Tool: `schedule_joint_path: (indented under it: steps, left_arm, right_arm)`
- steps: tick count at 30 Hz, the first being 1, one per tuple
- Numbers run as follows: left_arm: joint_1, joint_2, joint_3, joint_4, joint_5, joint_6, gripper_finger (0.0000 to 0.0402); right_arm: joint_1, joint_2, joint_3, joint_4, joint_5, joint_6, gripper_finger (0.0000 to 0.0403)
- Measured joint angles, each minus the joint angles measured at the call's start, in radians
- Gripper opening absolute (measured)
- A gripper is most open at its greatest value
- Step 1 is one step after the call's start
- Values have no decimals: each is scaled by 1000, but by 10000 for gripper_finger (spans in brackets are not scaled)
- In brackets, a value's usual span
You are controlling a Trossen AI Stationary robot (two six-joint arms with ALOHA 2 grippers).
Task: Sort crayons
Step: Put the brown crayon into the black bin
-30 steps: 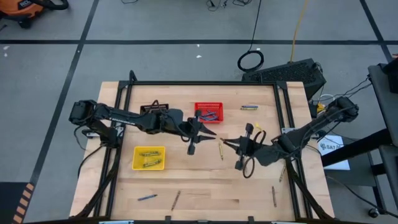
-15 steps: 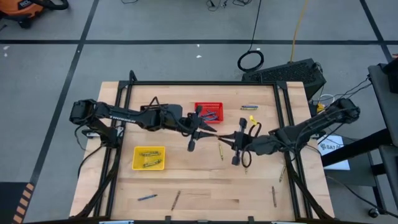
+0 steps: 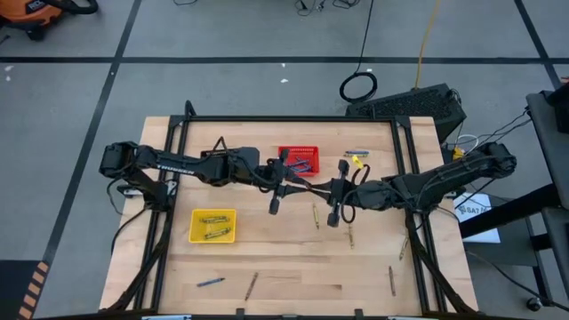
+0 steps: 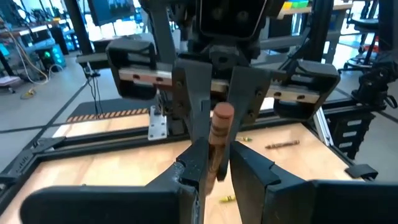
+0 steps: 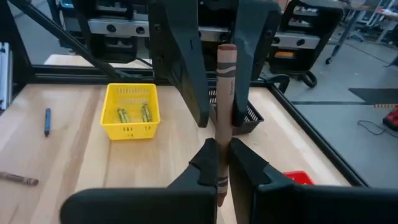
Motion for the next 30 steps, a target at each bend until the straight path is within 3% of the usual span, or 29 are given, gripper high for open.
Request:
schedule_joint_path:
  steps: [8,13,20,30]
  left_arm:
    - [-1,0,0,47,-13,0,66]
    - [5,0,0,43,-17,1,63]
    - [5,0,0,10,-22,9,11]
    - [5,0,0,-25,-33,56,13]
  right_arm:
    - [-44,0,0,41,-81,-12,0]
    - [-45,0,0,42,-81,-7,0]
    - [-45,1,0,35,-84,1,2]
    - [-45,1,0,15,-82,54,34]
